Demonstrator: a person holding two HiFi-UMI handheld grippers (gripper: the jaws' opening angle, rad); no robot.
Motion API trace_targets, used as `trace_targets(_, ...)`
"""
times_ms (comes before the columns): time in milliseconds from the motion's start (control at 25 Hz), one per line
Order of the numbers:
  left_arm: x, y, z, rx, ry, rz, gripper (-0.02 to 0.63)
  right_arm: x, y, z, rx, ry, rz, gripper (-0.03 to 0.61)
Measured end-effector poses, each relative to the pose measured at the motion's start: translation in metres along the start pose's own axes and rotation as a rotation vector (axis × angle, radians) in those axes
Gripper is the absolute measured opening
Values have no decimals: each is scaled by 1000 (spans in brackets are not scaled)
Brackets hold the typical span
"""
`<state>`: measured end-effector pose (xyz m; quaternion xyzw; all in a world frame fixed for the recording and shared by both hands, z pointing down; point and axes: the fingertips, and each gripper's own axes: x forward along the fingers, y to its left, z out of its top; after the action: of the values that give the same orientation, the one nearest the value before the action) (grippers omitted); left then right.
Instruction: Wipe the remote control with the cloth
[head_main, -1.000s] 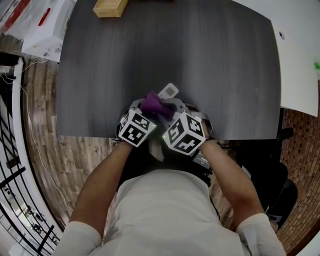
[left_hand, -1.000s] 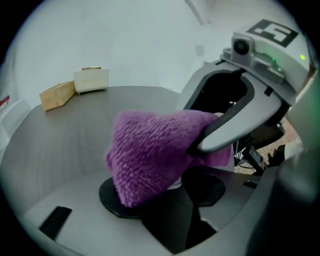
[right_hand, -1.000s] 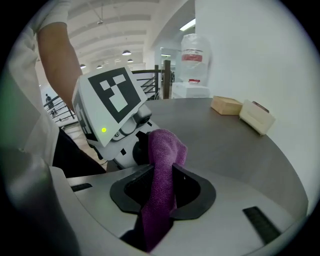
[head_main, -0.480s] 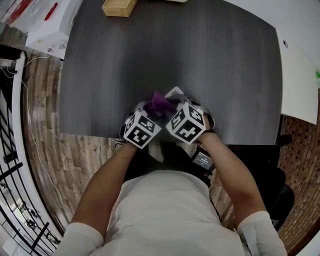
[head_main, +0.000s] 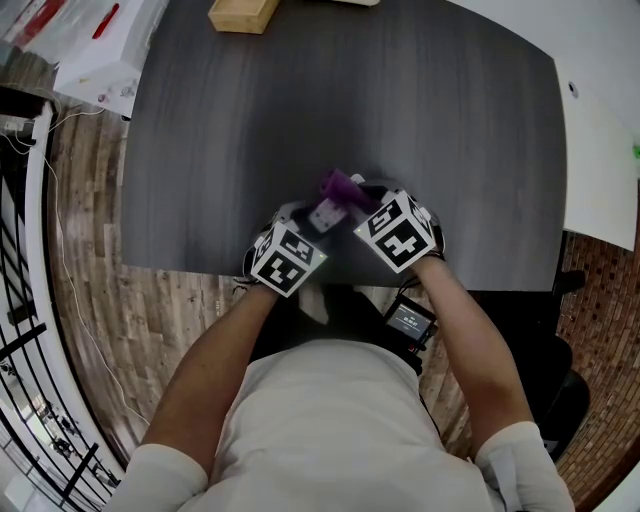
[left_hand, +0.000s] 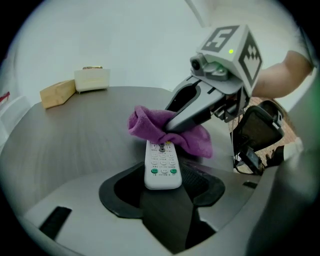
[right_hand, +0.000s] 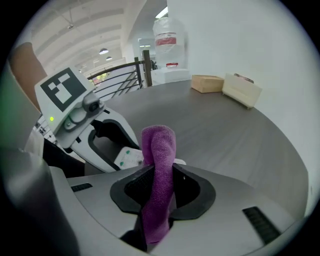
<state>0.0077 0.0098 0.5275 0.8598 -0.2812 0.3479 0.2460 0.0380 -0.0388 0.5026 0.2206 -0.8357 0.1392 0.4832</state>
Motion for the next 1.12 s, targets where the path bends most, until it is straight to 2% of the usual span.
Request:
trace_targets(320, -1, 3, -1, 3, 7, -1, 230, -16, -67, -43, 104, 86, -192, 95)
trace_targets(440, -1, 1, -1, 10, 19, -4, 230, -28, -72, -49, 156, 62, -208, 95)
trace_targets(560, -1, -1, -1, 47, 35, -15, 230, -37, -65, -37, 136, 17, -203, 95)
trace_targets(720, -5, -8, -8, 125, 55, -1, 243, -44, -35, -10, 90, -70, -155, 95)
trace_targets(880, -7, -7, -14, 130, 61, 16, 253, -41, 18, 22, 12, -155, -20, 95)
trace_targets(1000, -7, -3, -14, 143, 67, 27, 253, -25, 61, 27, -26, -142, 111, 95)
trace_targets(1120, -6, -3, -15, 190, 84, 33, 252, -2, 79, 12, -5, -79, 185, 95)
